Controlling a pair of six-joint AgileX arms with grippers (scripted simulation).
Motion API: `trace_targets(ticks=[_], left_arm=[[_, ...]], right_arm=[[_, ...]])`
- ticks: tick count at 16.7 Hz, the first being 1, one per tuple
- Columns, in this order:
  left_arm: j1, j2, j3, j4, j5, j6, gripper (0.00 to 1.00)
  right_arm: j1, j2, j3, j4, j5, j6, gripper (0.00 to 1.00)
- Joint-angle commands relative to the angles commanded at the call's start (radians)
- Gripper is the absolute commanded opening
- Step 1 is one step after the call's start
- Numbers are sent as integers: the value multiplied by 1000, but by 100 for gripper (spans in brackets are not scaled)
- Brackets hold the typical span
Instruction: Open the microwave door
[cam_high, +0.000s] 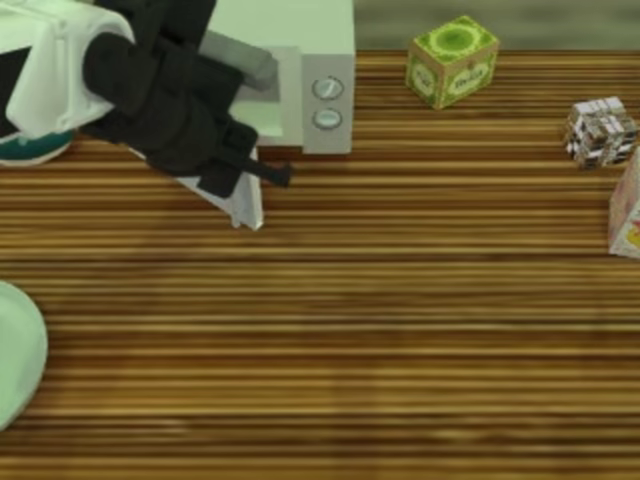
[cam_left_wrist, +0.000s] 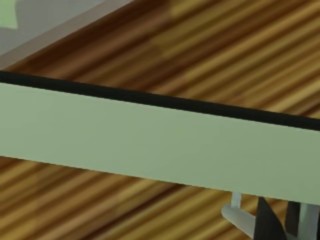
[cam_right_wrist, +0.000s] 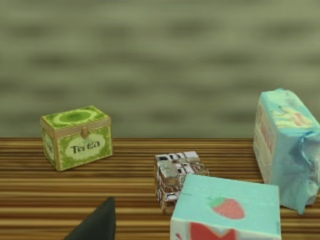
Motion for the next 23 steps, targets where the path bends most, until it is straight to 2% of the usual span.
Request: trace_targets(ticks=[7,23], left_arm=[[57,-54,-61,-8,76,143,0],[57,-55,-61,-8,77,145,0]], right_arm=[[0,0,0,0,0,0,100],[0,0,0,0,0,0,100]])
